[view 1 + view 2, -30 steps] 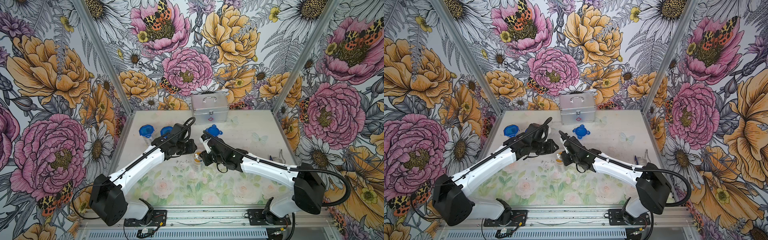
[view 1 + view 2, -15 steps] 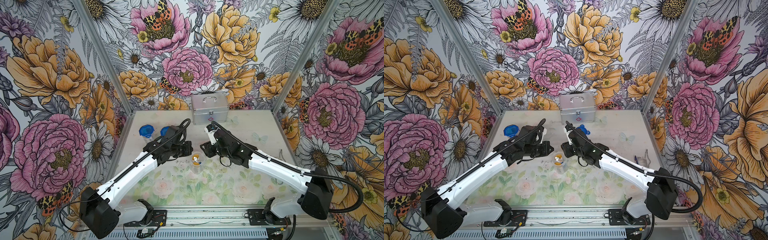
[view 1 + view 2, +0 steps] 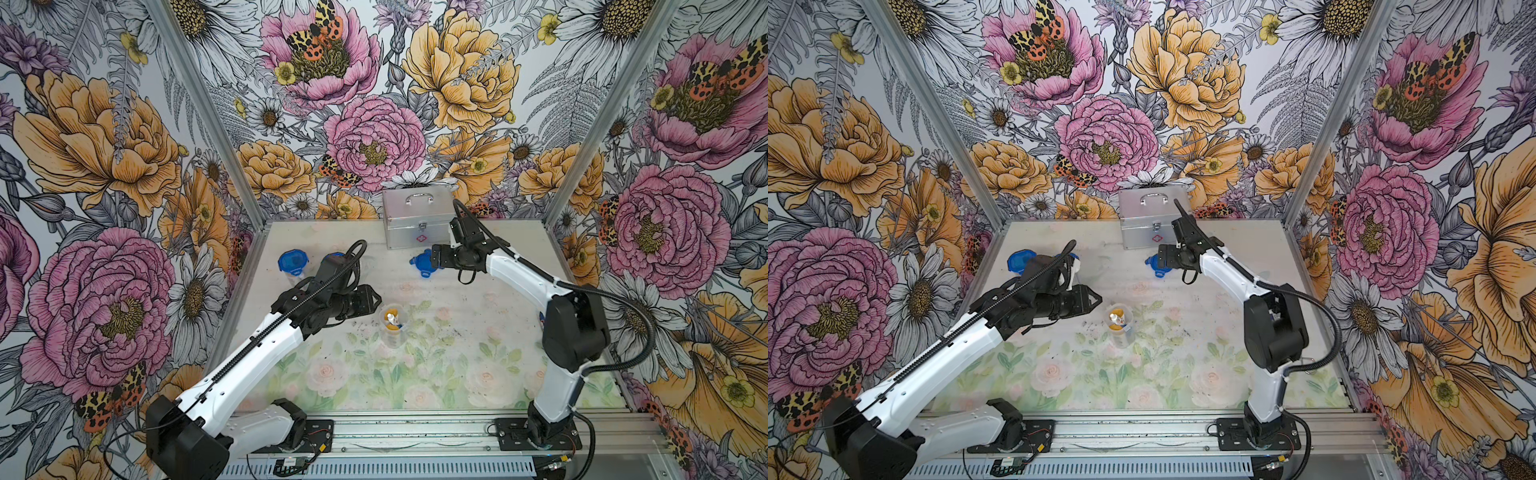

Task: Pack away toiletry kits
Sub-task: Pick up the lid from the center of the board.

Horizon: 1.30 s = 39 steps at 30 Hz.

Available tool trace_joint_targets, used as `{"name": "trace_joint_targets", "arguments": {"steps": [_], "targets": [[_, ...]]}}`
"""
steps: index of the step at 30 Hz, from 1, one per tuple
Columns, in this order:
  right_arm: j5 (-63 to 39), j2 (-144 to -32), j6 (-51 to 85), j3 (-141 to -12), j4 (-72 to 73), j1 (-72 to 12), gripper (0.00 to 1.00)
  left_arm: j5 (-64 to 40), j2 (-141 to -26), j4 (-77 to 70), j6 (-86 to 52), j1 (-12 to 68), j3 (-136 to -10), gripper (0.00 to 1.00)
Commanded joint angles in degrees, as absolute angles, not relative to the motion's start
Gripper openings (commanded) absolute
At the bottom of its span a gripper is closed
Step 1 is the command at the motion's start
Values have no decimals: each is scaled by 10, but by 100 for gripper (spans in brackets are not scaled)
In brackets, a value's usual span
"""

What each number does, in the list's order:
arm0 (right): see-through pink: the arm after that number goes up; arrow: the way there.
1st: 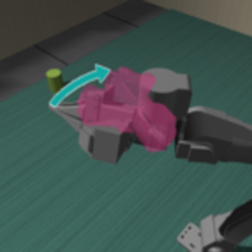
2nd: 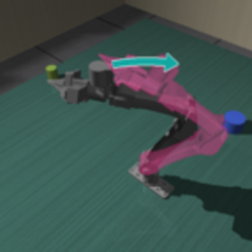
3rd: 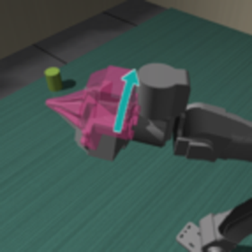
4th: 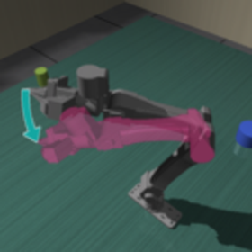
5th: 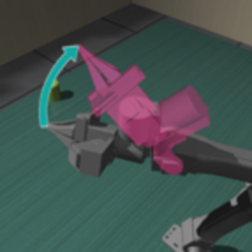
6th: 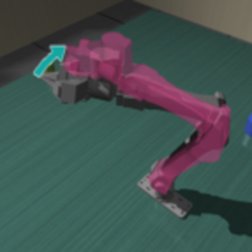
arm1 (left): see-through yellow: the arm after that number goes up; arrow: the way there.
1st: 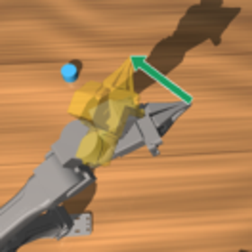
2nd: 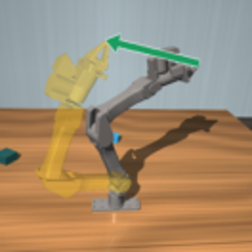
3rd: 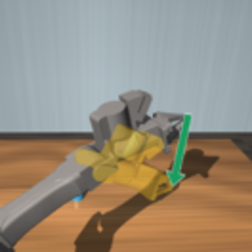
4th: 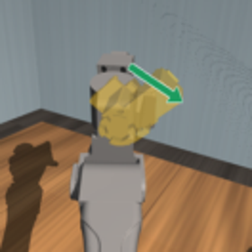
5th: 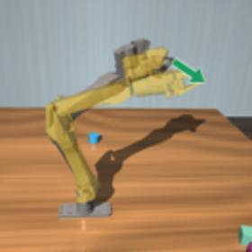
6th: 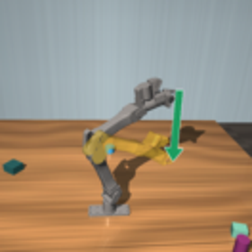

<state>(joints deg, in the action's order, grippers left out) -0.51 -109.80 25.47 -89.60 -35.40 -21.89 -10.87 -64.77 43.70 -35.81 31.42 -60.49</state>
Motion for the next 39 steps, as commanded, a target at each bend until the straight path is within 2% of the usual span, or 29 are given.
{"name": "trace_joint_targets", "arguments": {"steps": [1, 6, 13, 32, 35, 39], "targets": [[-25, -1173, 201, -983, -413, -222, 99, -101, -633, 452, -363, 299, -600, 52], [-35, -1273, 168, -1075, -425, -221, 99, -107, -636, 453, -365, 282, -603, 77], [-5, -1342, 138, -1151, -434, -221, 99, -115, -653, 453, -363, 271, -610, 98], [-36, -1439, 52, -1249, -496, -224, 99, -133, -681, 451, -362, 235, -618, 99], [-27, -1443, 44, -1250, -505, -227, 97, -134, -680, 449, -362, 231, -617, 99], [-16, -1447, 34, -1249, -520, -232, 89, -133, -679, 450, -363, 229, -615, 99]]}}
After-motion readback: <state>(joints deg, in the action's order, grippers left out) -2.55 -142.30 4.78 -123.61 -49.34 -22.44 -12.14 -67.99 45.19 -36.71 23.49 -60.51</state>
